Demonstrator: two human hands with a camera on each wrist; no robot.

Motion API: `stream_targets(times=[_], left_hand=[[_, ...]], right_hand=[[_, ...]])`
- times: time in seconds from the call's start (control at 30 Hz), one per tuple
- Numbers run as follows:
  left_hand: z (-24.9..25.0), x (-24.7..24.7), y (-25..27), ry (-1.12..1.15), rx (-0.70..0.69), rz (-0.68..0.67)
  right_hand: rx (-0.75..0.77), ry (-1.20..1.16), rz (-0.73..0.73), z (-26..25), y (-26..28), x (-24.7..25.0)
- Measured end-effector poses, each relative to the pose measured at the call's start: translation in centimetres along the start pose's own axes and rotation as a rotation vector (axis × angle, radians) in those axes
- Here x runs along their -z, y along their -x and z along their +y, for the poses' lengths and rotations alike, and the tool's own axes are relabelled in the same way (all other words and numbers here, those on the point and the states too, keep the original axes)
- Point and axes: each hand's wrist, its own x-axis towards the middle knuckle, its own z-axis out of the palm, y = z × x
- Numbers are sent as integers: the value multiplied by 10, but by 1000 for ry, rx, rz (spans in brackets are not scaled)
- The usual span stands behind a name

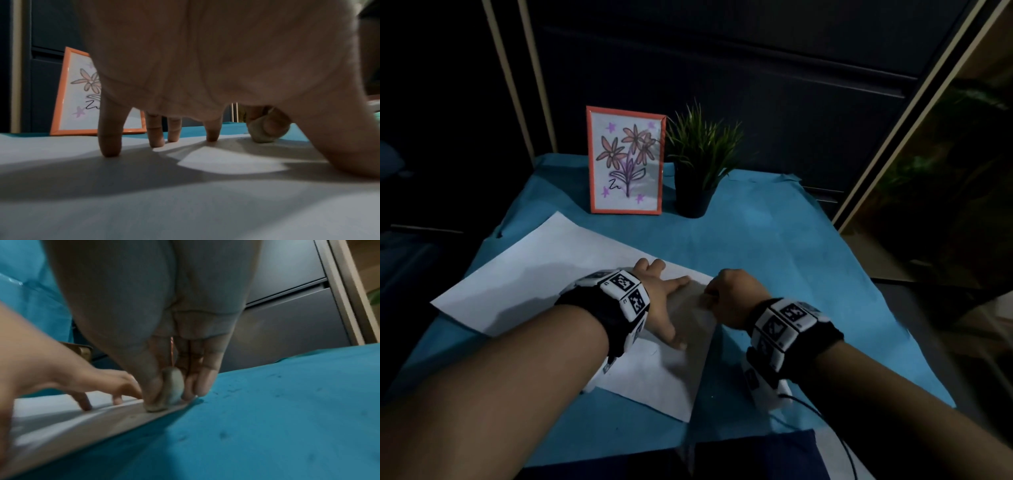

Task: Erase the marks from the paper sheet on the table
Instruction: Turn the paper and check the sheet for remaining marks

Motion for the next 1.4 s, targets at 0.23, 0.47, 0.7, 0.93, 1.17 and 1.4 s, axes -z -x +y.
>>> stream_targets(times=[0.23, 0.47, 0.7, 0.93, 1.17, 1.4], left_hand=[[-1, 0, -2, 23, 4, -25], [1, 1, 0, 5, 0, -18], [1, 1, 0, 2, -1, -12], [1, 0, -3, 57, 2, -1], [7, -2, -3, 55, -5, 50], [7, -2, -7, 57, -2, 35]], right_hand=[[50, 41, -111, -9, 23, -15], [-2, 15, -52, -2, 9, -2], [-34, -36, -81, 5, 7, -3], [23, 20, -67, 11, 9, -9], [-60, -70, -6, 24, -15, 3], [77, 19, -44, 20, -4, -5]])
